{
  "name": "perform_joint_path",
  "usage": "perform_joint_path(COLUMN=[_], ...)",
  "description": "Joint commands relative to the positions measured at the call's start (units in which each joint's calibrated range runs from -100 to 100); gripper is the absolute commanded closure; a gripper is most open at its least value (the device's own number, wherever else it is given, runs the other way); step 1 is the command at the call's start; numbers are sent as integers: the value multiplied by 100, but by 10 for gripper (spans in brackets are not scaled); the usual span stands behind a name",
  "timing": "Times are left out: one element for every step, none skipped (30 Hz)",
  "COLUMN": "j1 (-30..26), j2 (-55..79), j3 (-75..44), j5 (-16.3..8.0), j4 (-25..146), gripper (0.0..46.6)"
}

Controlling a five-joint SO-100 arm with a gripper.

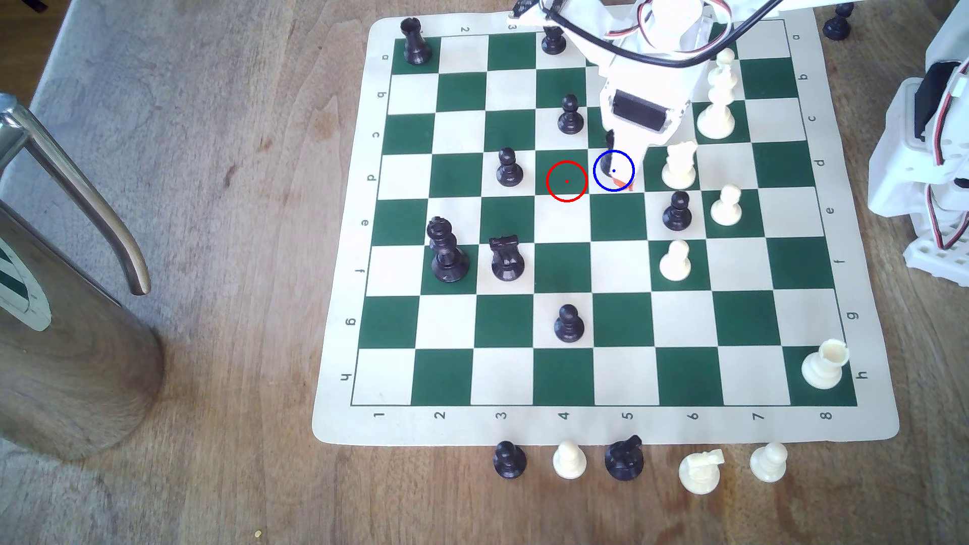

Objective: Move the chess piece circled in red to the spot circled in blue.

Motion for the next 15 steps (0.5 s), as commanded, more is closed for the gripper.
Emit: perform_joint_path(j1=[-77,-148,-179,-218,-250,-281,-304,-304,-289,-273,-242,-242,-242,-257,-296], j2=[-738,-891,-976,-1044,-1146,-1265,-1494,-1613,-1697,-1816,-2037,-2232,-2385,-2597,-2826], j3=[-212,-185,-149,-121,-76,-4,141,214,268,341,459,595,704,876,1075], j5=[34,29,24,20,10,5,0,0,10,20,34,34,34,34,34], j4=[332,479,553,643,725,774,864,905,946,995,1110,1159,1200,1241,1290], gripper=[272,275,275,276,278,278,276,275,274,274,273,273,273,275,277])
